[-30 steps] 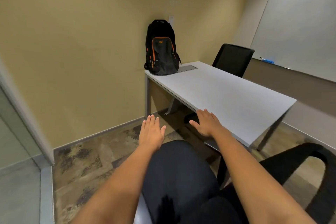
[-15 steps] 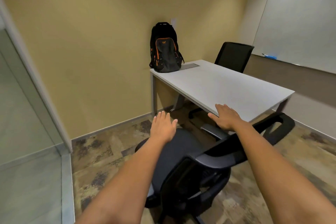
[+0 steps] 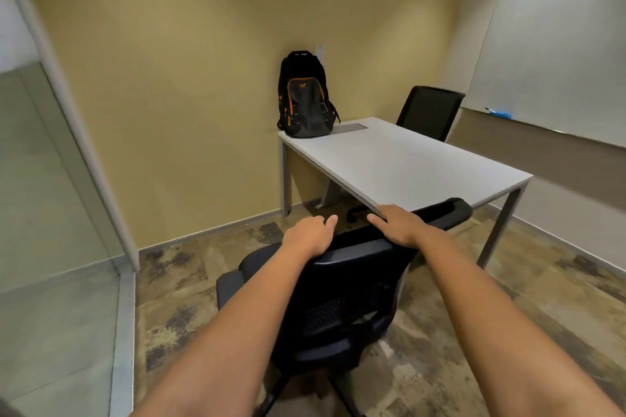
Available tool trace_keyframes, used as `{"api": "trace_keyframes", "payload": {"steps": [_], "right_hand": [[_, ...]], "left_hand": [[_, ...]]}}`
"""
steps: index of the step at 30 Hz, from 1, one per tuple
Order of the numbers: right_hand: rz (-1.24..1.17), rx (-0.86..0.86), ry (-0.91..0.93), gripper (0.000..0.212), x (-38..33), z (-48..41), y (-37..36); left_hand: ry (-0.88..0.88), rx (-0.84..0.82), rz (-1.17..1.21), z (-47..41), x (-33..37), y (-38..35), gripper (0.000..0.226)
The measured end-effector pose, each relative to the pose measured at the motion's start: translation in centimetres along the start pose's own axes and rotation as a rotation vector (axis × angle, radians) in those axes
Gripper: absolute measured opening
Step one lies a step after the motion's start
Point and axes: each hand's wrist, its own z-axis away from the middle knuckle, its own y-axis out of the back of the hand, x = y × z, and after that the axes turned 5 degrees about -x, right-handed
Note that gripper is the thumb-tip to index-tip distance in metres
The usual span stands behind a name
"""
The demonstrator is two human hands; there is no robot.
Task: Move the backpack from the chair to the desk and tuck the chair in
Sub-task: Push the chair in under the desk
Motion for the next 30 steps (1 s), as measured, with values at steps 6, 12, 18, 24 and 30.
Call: {"api": "trace_keyframes", "payload": {"steps": [6, 12, 18, 24, 30], "right_hand": [[0.032, -0.025, 0.095, 0.051, 5.3, 0.9, 1.2], [0.052, 0.046, 0.234, 0.049, 8.8, 1.4, 1.3], [0.078, 0.054, 0.26, 0.049, 10.4, 0.2, 1.9], [0.044, 0.038, 0.239, 0.046, 11.3, -1.7, 2.6], [0.106, -0.007, 0.236, 0.045, 11.2, -2.9, 2.9]], "left_hand": [[0.135, 0.03, -0.102, 1.1, 5.6, -2.9, 0.06], [0.225, 0.194, -0.194, 1.7, 9.2, -5.3, 0.05], [0.218, 0.273, -0.118, 1.4, 9.4, -5.6, 0.048], [0.226, 0.274, -0.097, 0.4, 9.4, -5.3, 0.05], [0.261, 0.324, -0.07, -0.1, 9.1, -5.2, 0.047]]}}
